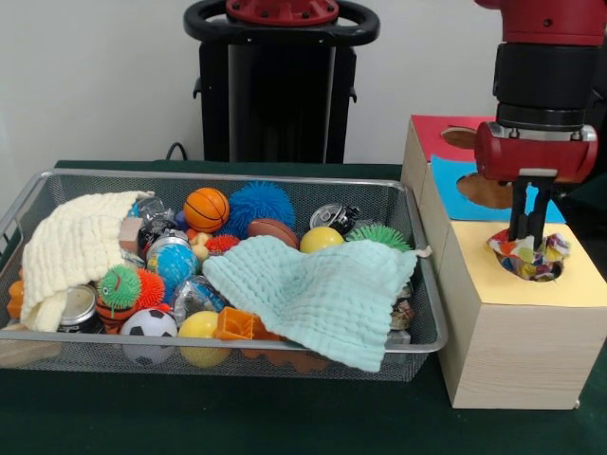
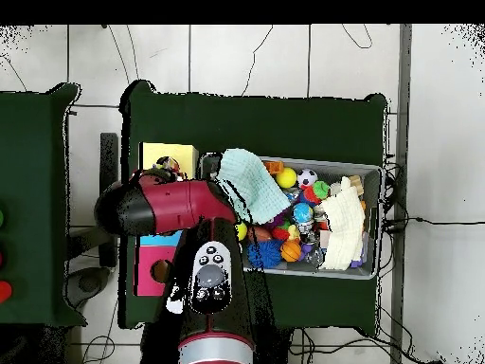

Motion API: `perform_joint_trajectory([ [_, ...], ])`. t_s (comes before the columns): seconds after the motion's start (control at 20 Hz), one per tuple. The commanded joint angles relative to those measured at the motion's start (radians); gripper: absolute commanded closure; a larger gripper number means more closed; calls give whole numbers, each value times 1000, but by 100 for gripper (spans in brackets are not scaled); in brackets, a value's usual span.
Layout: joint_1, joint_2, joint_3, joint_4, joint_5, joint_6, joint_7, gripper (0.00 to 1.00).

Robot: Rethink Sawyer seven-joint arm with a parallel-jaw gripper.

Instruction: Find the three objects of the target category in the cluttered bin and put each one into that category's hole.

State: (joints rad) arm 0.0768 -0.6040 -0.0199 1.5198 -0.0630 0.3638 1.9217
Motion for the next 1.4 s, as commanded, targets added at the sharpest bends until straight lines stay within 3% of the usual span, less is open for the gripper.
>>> perform_joint_trajectory([
  [0.05, -110, -15, 162, 8, -40, 241, -154, 100],
  [0.65, -123, 7, 212, -32, -64, 294, -131, 100],
  [1.0, -140, 52, 252, -22, -59, 188, -86, 100],
  [1.15, -138, 138, 268, -86, -62, 98, -60, 100],
  [1.4, -97, 192, 184, -128, -96, 42, 6, 100],
])
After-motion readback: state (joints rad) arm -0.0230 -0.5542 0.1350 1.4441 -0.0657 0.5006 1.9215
